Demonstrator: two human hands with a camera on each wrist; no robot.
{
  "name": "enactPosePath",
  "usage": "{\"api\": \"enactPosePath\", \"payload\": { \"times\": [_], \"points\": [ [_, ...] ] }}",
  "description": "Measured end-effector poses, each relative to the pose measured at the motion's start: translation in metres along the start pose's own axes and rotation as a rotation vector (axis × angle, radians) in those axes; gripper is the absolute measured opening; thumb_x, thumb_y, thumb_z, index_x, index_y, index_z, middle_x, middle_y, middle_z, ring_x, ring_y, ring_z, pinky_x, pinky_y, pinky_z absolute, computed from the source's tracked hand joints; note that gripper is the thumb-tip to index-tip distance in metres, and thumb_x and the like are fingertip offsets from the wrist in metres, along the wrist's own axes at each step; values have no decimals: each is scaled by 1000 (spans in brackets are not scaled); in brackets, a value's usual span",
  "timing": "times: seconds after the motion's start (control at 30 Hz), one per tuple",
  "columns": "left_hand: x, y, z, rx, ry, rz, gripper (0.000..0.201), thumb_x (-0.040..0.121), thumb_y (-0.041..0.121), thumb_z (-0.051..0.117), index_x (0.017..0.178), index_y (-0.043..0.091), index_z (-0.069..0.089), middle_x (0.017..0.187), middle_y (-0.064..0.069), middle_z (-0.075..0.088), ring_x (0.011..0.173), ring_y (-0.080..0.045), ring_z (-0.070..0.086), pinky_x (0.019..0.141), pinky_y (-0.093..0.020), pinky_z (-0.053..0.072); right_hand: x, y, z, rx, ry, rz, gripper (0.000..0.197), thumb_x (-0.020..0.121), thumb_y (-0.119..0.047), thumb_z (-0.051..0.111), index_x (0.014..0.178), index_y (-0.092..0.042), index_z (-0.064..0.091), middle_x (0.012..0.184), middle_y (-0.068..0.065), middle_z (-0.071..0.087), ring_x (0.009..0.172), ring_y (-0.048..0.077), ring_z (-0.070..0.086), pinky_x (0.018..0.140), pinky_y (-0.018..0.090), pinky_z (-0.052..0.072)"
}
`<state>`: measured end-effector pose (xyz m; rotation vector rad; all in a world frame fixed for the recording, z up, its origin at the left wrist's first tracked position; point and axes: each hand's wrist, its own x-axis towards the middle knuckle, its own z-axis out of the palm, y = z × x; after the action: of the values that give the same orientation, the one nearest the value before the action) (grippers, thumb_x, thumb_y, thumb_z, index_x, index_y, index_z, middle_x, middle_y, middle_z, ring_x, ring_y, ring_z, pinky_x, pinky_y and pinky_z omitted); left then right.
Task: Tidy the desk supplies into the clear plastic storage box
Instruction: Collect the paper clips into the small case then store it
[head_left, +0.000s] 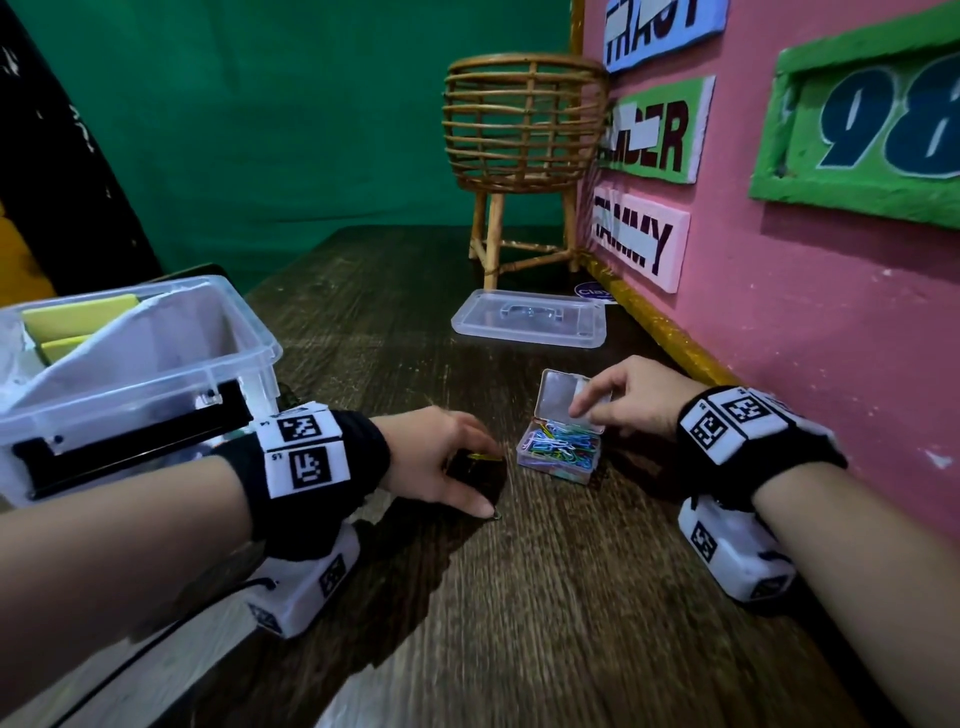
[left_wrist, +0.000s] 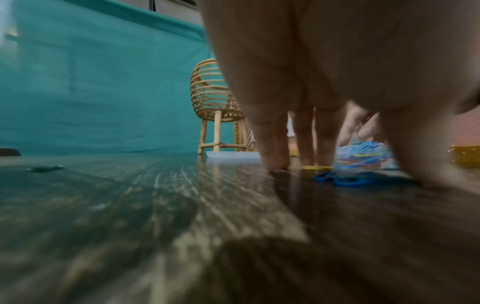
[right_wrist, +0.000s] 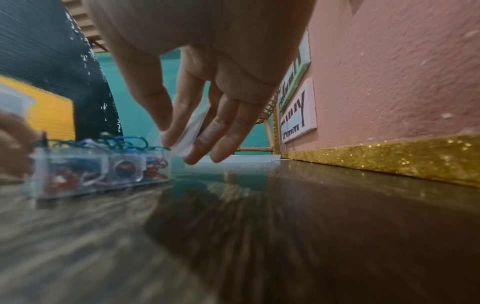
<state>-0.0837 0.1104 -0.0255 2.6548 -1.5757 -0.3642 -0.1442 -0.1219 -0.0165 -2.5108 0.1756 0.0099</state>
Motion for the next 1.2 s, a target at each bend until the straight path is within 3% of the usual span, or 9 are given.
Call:
{"api": "enactPosePath", "payload": {
  "times": [0.1, 0.13, 0.23, 0.33, 0.5, 0.73, 0.93, 1.07, 1.2],
  "points": [
    [-6, 2, 2, -78, 20, 52, 53, 75, 46, 72, 120, 21, 61, 124, 5, 56, 106, -8, 56, 82, -2, 38, 0, 1, 0, -3, 4, 6, 17, 84, -8, 61, 91, -18, 73, 86, 2, 64, 69, 9, 52, 64, 26, 49],
    [-9, 2, 2, -90, 26, 58, 52, 73, 45, 74, 119, 22, 62, 121, 6, 57, 102, -6, 56, 78, 0, 36, 0, 1, 0, -3, 2, 9, 17, 83, -8, 61, 90, -18, 73, 86, 2, 64, 69, 8, 52, 63, 25, 49],
    [-16, 0, 2, -103, 48, 39, 61, 68, 43, 78, 124, 27, 58, 123, 5, 55, 109, -10, 55, 90, -14, 41, 1, 1, 0, -7, -8, 4, 17, 84, -8, 61, 90, -19, 73, 91, 4, 66, 69, 8, 52, 61, 23, 48],
    [-17, -3, 2, -87, 31, 14, 62, 70, 41, 77, 127, 27, 57, 129, 7, 49, 117, -8, 49, 88, -4, 33, 1, 0, 0, -11, -11, 0, 17, 84, -9, 61, 92, -17, 73, 98, 6, 67, 71, 8, 52, 59, 22, 48],
    [-13, -7, 2, -205, 51, -2, 28, 75, 24, 77, 103, 22, 73, 94, 8, 63, 76, 3, 56, 69, 0, 39, 1, 1, 0, -9, -13, 0, 17, 84, -9, 60, 90, -19, 73, 99, 6, 67, 73, 11, 53, 61, 24, 48],
    [-6, -5, 2, -135, 80, -32, 19, 75, 16, 72, 94, 18, 75, 91, 0, 74, 58, 10, 54, 61, 0, 39, 0, -1, 0, 19, -43, -2, 19, 83, -5, 61, 91, -19, 72, 88, -1, 64, 68, 7, 51, 61, 21, 47],
    [2, 0, -1, -120, 148, -57, 22, 70, 13, 72, 92, 15, 75, 88, -1, 73, 57, 5, 53, 59, 1, 37, 1, 0, 0, -13, -105, -16, 38, 77, 5, 62, 83, -32, 69, 96, 14, 68, 70, 14, 57, 76, 32, 49],
    [17, 6, -10, -205, 327, -23, 19, 70, 9, 73, 89, 11, 75, 78, 1, 69, 56, 10, 55, 58, 2, 38, 1, 2, 0, 7, -105, -32, 39, 75, 3, 68, 79, -36, 68, 89, -3, 64, 77, 16, 56, 85, 36, 49],
    [36, 19, -17, -181, 372, 41, 22, 77, 14, 71, 98, 9, 73, 91, -4, 72, 74, -4, 57, 62, -1, 38, 3, 4, 0, 27, -103, -45, 43, 72, 5, 69, 73, -39, 69, 96, 2, 69, 85, 20, 60, 92, 42, 48]
  ]
}}
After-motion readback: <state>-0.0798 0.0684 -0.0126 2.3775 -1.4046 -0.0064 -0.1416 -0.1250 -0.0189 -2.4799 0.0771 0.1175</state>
